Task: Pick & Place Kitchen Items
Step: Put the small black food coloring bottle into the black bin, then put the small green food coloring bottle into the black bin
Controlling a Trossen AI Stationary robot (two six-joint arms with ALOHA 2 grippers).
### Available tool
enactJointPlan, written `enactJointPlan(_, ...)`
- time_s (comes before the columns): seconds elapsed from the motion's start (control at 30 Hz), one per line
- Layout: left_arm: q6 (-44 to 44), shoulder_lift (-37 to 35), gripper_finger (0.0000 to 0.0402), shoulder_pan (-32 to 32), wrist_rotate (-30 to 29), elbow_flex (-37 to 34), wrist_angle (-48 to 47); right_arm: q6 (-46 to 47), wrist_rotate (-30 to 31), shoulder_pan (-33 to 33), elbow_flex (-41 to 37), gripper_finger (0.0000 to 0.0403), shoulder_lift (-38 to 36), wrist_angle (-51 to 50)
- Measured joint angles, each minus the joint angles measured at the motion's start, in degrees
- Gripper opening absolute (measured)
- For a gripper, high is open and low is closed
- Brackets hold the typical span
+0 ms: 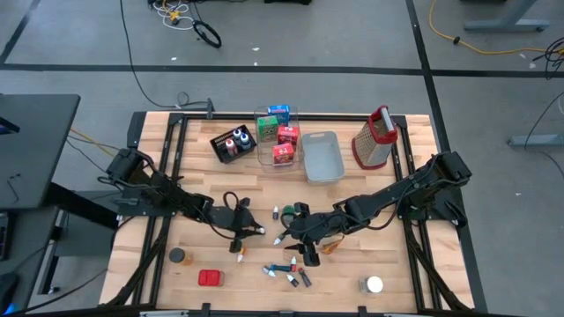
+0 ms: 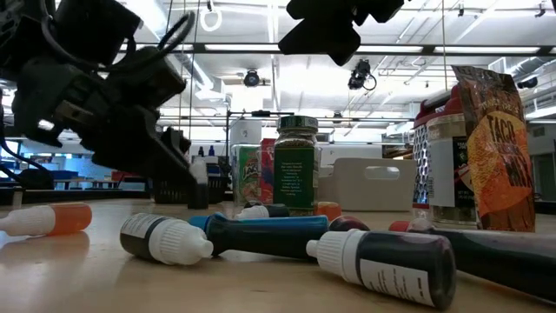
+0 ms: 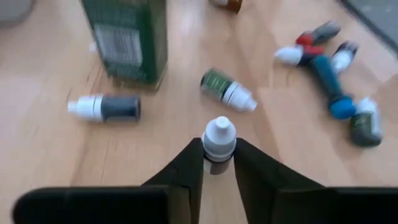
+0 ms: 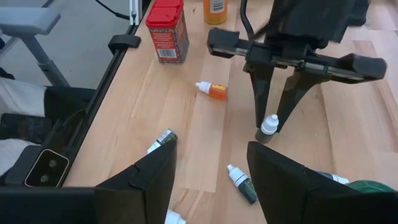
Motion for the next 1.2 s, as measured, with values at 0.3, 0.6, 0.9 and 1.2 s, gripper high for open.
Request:
enactJointPlan(0.3, 0.05, -0.51, 0.0081, 0.85, -2.06, 0.03, 0.04, -0.02, 0.02, 0.00, 0.00, 0.0206, 0.00, 0.07)
enactJointPlan(0.6, -1.68, -12.41, 0.0066, 5.36, -15.19, 0.01, -13.68, -0.02, 0.02, 0.00, 0.00, 0.0206, 0.00, 0.11)
enactJointPlan(0.9, -6.39, -39.06, 0.0061, 20.80, -26.93, 0.01, -47.65, -0.02, 0.01, 0.01, 0.00, 0.0206, 0.00, 0.19)
enactJointPlan(1.2, -3.53, -49.37, 0.0029, 39.28, -20.54, -0.92, -57.45, -0.04, 0.02, 0.00, 0.00, 0.0206, 0.00, 0.46)
